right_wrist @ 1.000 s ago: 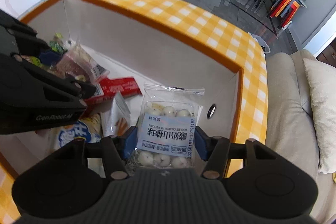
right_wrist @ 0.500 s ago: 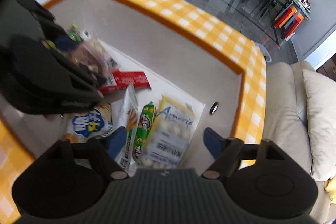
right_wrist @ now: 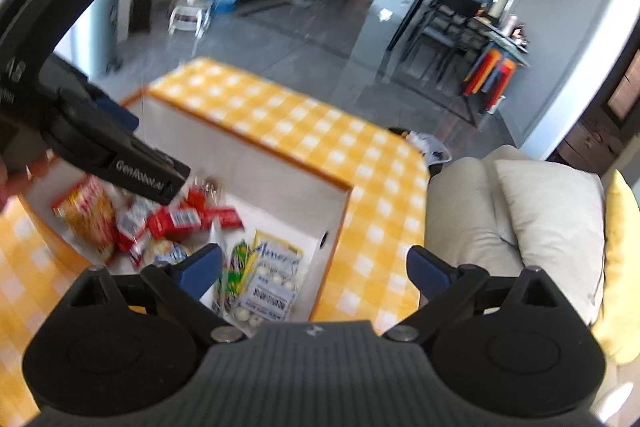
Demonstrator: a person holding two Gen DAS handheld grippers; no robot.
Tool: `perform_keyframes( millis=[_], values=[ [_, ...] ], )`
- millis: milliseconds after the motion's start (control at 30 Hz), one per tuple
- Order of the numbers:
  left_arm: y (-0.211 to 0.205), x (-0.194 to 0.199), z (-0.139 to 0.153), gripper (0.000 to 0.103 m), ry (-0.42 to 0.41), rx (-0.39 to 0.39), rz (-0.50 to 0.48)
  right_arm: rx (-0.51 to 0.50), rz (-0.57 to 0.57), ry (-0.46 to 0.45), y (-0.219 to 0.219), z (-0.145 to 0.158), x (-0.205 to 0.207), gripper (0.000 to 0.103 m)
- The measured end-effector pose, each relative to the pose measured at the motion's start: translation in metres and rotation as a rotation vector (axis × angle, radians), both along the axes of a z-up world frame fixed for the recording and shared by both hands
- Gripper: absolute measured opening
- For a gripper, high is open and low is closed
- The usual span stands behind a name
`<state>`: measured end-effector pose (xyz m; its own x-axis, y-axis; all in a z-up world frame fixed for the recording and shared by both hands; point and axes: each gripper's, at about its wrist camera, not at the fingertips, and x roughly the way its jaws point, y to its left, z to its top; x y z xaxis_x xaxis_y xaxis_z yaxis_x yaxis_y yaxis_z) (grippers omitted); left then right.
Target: Organize snacks
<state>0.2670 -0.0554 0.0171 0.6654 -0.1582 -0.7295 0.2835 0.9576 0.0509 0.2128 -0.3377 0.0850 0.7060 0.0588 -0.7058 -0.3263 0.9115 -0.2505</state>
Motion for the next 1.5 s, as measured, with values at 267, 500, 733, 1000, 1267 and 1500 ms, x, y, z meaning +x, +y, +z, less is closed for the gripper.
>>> perform_keyframes(
  millis=[267,500,733,1000,1267,1500],
  values=[
    [0.001,-0.053,0.051,0.098,-0.193,-0.01,-0.027,0.127,-0.068,-0.156,-0.016,0.059,-0.046,0.099],
    [0.013,-0.109,0.072,0.103,-0.369,0.025,0.042,0.232,-0.137,-0.251,-0.016,0.092,-0.094,0.099],
    [0.008,-0.152,0.07,0.103,-0.462,0.034,0.096,0.324,-0.168,-0.312,-0.014,0.102,-0.145,0.099],
    [0.012,-0.178,0.054,0.103,-0.423,0.002,0.102,0.337,-0.256,-0.327,-0.011,0.079,-0.182,0.099],
    [0.024,-0.19,0.023,0.103,-0.302,-0.009,0.174,0.361,-0.295,-0.25,-0.009,0.043,-0.19,0.099],
    [0.035,-0.193,0.004,0.103,-0.223,0.003,0.219,0.379,-0.277,-0.177,0.0,0.022,-0.188,0.099]
  ],
)
